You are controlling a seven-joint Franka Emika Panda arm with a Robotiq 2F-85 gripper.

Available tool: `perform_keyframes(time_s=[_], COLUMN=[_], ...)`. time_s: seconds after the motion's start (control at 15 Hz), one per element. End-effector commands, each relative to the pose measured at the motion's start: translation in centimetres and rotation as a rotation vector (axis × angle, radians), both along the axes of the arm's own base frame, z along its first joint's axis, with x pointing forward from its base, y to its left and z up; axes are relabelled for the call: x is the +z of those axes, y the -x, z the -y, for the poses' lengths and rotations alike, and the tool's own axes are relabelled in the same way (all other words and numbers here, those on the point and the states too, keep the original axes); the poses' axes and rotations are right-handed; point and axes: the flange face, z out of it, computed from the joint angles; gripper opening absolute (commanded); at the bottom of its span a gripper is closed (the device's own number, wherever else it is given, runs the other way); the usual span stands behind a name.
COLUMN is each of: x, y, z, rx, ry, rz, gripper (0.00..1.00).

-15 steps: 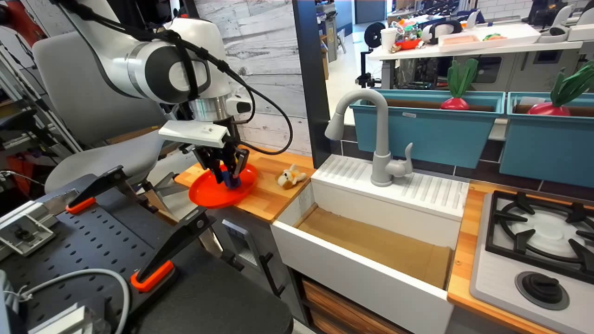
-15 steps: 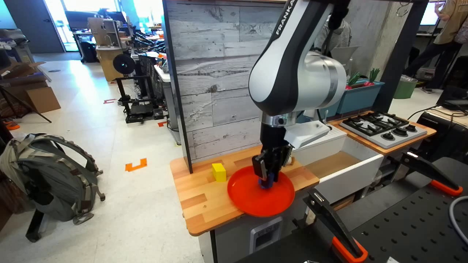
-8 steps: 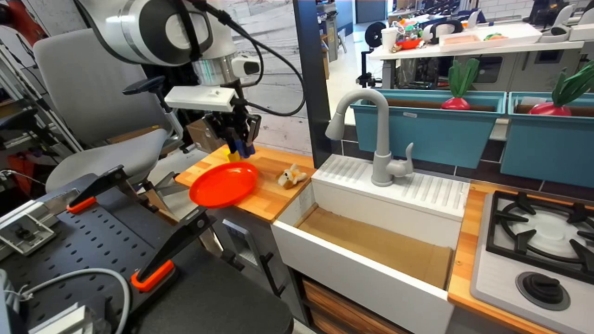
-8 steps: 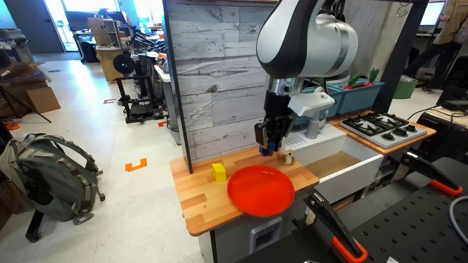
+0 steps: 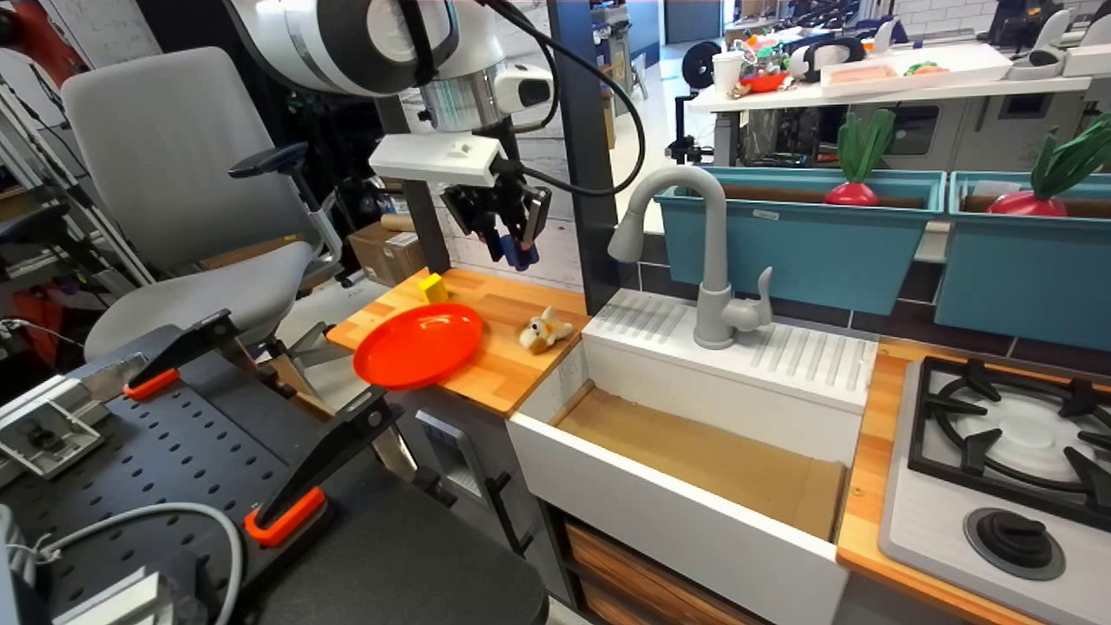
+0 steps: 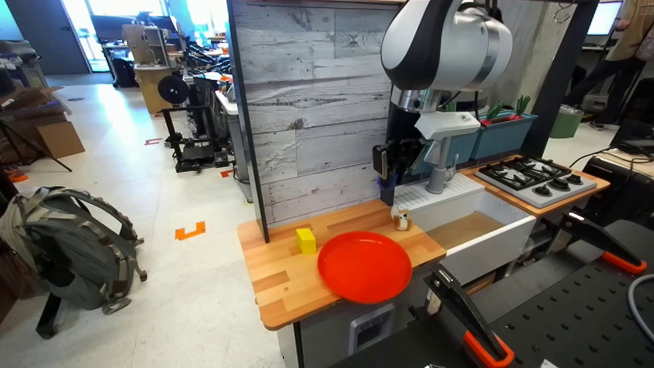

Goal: Remove the blue block from the orange plate

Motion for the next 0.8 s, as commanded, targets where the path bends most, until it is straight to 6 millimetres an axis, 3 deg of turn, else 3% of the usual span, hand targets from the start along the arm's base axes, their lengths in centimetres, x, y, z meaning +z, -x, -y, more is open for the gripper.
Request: perform_keyframes(time_s=[0.0,0.33,0.73], x=[-2.6,-6.3,-8.6], y=[-1.1,-1.3,-1.6], z=[-0.6,-1.8,-3.1], rx=[-0.032,-0.042,-0.044], ry=[0.001,0.019,0.032], rz=[-0.016,-0.054,-0.083], gripper=[0.15,0.15,0.15])
